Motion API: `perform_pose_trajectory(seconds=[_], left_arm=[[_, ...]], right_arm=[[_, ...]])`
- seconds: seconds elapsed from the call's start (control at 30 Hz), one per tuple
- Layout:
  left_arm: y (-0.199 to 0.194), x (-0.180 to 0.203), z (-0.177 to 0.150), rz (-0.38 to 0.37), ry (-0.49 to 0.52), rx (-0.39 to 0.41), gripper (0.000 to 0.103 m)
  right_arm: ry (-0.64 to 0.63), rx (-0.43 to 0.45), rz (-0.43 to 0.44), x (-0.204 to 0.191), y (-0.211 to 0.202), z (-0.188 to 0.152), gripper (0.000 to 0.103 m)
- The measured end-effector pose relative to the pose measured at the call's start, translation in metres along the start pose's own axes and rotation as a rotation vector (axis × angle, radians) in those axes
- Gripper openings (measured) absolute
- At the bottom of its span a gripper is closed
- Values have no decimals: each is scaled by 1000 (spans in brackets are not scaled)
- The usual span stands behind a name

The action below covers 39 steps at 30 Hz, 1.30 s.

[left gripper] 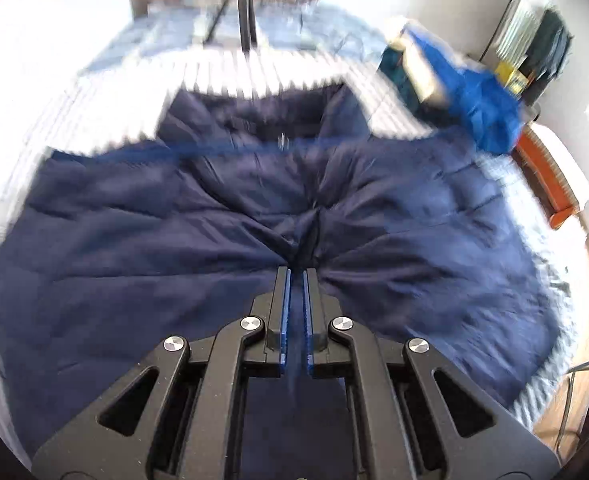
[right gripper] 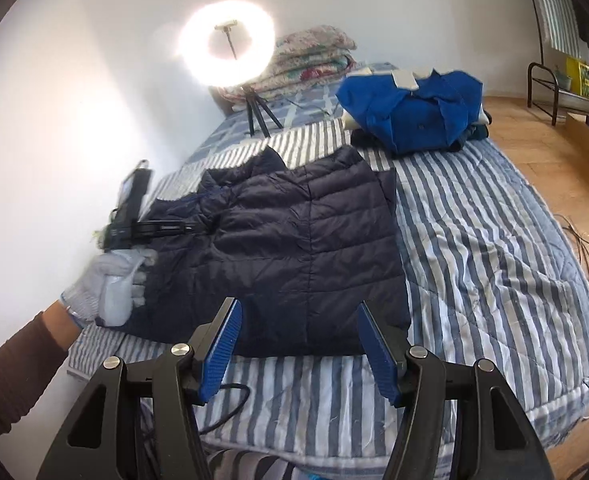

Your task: Fold large clothes

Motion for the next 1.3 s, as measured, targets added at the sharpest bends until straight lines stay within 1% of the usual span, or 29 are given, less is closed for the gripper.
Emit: perform_pose_trajectory(seconds=[0.07, 0.17, 0.2, 0.33, 0.4, 0.43, 0.47, 0.5, 0.6, 0.63, 0.67, 0.73, 0.8, 0.83, 0.87, 0.9, 0.93, 1.03, 1.13, 1.17, 1.23, 1.3], left_arm=[[-53, 0, -5, -5, 21, 75, 3], [-134, -3, -9, -36, 35, 181, 3], [-172, -5, -12, -49, 33, 228, 3], [-283, -13, -18, -80, 14, 360, 3], [-336, -15, -23, -93, 9, 423, 4], [-357, -15, -24, -99, 11, 446, 4], [-380, -16, -26, -101, 14, 470, 4], [-403, -15, -28, -97, 22, 499, 4], [-461, -9, -31, -74, 58, 569, 5], [-474, -8, -32, -70, 69, 585, 8], [-495, -4, -32, -53, 85, 618, 11], [-530, 2, -33, -15, 109, 685, 34], [-558, 5, -33, 10, 129, 743, 43], [-566, 6, -32, 7, 135, 749, 44], [-571, 6, -31, -5, 137, 743, 44], [-572, 4, -30, -18, 128, 735, 44], [-570, 2, -32, -28, 113, 727, 44], [-535, -7, -35, -29, 76, 668, 46], [-465, -18, -42, -47, 24, 561, 46], [-439, -21, -46, -59, 5, 528, 46], [-385, -22, -55, -55, -27, 460, 46], [-327, -21, -63, -88, -73, 381, 46]], right_arm=[[-13, 29, 2, -8, -16, 5, 62], [-69, 84, -1, -25, -51, 17, 62], [-83, 98, -3, -28, -59, 21, 62], [-155, 203, -4, -51, -126, 45, 65], [-183, 236, -11, -60, -152, 53, 67], [-208, 259, -20, -67, -171, 59, 67], [-222, 272, -26, -69, -181, 62, 67], [-247, 293, -36, -76, -200, 68, 68], [-272, 336, -33, -84, -235, 83, 68], [-275, 350, -25, -86, -247, 89, 68], [-286, 362, -16, -89, -260, 97, 68], [-312, 388, -23, -96, -279, 110, 68], [-348, 417, -39, -102, -295, 120, 69], [-368, 430, -45, -107, -303, 125, 71], [-384, 432, -45, -110, -306, 127, 76], [-390, 428, -43, -111, -304, 128, 78], [-386, 418, -43, -111, -299, 126, 78], [-343, 359, -23, -101, -265, 112, 78], [-271, 282, -10, -83, -215, 85, 78], [-252, 259, -21, -76, -198, 75, 78], [-233, 213, -61, -66, -162, 57, 78], [-200, 165, -72, -54, -129, 41, 78]])
Point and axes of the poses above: each gripper's, at about its wrist camera, not at the fingertips, and y roughly the way its jaws point, x to its right, z to its top, the point moved 1 cm from there along y, roughly the way its jaws point, and after that the axes turned 9 degrees about -y, right-handed, at the moved point
